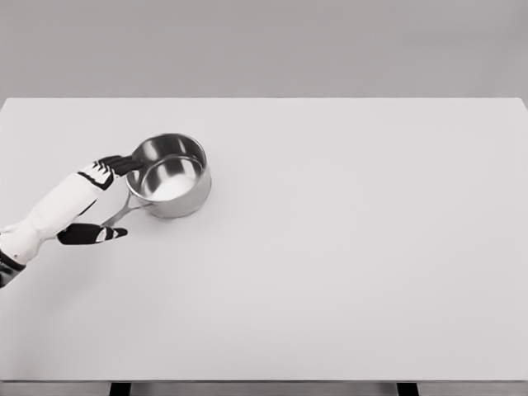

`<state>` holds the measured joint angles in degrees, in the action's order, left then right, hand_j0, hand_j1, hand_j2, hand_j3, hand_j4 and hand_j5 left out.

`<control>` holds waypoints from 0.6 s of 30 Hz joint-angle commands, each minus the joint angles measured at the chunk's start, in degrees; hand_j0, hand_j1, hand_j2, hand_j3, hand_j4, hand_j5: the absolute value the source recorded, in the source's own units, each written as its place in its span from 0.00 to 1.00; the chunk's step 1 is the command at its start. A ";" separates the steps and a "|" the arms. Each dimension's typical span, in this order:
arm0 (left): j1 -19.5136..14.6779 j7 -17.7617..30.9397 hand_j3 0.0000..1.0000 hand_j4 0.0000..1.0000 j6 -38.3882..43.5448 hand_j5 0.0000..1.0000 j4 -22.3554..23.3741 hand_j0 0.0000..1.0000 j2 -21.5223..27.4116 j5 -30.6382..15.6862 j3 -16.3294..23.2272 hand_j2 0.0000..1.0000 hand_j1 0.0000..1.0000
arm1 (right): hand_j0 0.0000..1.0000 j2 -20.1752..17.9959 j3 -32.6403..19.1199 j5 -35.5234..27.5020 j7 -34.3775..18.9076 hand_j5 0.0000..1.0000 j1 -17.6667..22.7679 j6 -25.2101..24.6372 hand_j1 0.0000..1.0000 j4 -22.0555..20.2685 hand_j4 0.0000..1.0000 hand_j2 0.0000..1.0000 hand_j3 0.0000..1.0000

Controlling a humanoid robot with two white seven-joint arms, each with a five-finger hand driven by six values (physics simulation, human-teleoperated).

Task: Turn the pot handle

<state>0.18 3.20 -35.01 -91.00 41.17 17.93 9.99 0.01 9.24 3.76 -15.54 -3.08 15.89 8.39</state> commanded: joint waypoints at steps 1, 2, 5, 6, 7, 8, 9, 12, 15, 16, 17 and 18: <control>0.00 -0.03 1.00 1.00 0.01 1.00 1.88 1.00 -1.19 0.18 0.02 1.00 1.00 | 1.00 -0.01 -0.01 0.02 -0.01 1.00 0.00 0.01 1.00 -0.04 1.00 1.00 1.00; 0.00 0.06 1.00 1.00 0.01 1.00 1.88 1.00 -1.27 0.18 0.02 1.00 1.00 | 1.00 -0.01 -0.01 0.02 -0.01 1.00 0.00 0.01 1.00 -0.04 1.00 1.00 1.00; 0.00 0.06 1.00 1.00 0.01 1.00 0.74 1.00 -1.01 0.00 -0.06 1.00 1.00 | 1.00 -0.01 -0.01 0.02 -0.01 1.00 0.00 0.01 1.00 0.04 1.00 1.00 1.00; 0.00 0.06 1.00 1.00 0.01 1.00 -0.05 1.00 -0.75 0.00 -0.24 1.00 1.00 | 1.00 -0.01 -0.01 0.02 -0.01 1.00 0.00 0.01 1.00 -0.04 1.00 1.00 1.00; 0.09 0.06 1.00 1.00 0.01 1.00 -1.02 1.00 -0.48 0.00 -0.50 1.00 1.00 | 1.00 -0.01 -0.01 0.02 -0.01 1.00 0.00 0.01 1.00 -0.04 1.00 1.00 1.00; 0.00 0.06 1.00 1.00 0.01 1.00 -1.10 1.00 -0.48 0.09 -0.68 1.00 1.00 | 1.00 -0.01 -0.01 0.02 -0.01 1.00 0.00 0.01 1.00 0.04 1.00 1.00 1.00; 0.00 0.14 1.00 1.00 0.01 1.00 -1.02 1.00 -0.66 0.09 -1.12 1.00 1.00 | 1.00 -0.01 -0.01 0.02 -0.01 1.00 0.00 0.01 1.00 0.04 1.00 1.00 1.00; -0.09 0.14 1.00 1.00 0.01 1.00 -0.58 1.00 -0.83 0.18 -2.00 1.00 1.00 | 1.00 -0.01 -0.01 0.02 -0.01 1.00 0.00 0.01 1.00 0.04 1.00 1.00 1.00; -0.26 0.41 1.00 1.00 0.01 1.00 -0.40 1.00 -1.01 0.18 -2.00 1.00 1.00 | 1.00 -0.01 -0.01 0.02 -0.01 1.00 0.00 0.01 1.00 -0.04 1.00 1.00 1.00; -0.26 0.41 1.00 1.00 0.01 1.00 -0.40 1.00 -1.10 0.18 -2.00 1.00 1.00 | 1.00 -0.01 -0.01 0.02 -0.01 1.00 0.00 0.01 1.00 -0.04 1.00 1.00 1.00; -0.09 0.41 1.00 1.00 0.01 1.00 -0.49 1.00 -1.10 0.18 -1.91 1.00 1.00 | 1.00 -0.01 -0.01 0.02 -0.01 1.00 0.00 0.01 1.00 -0.04 1.00 1.00 1.00; -0.09 0.41 1.00 1.00 0.01 1.00 -0.49 1.00 -1.01 0.18 -1.91 1.00 1.00 | 1.00 -0.01 -0.01 0.02 -0.01 1.00 0.00 0.01 1.00 0.04 1.00 1.00 1.00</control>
<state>0.09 3.57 -35.01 -91.47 40.15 18.48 8.12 0.01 9.24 3.76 -15.54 -3.08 15.89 8.39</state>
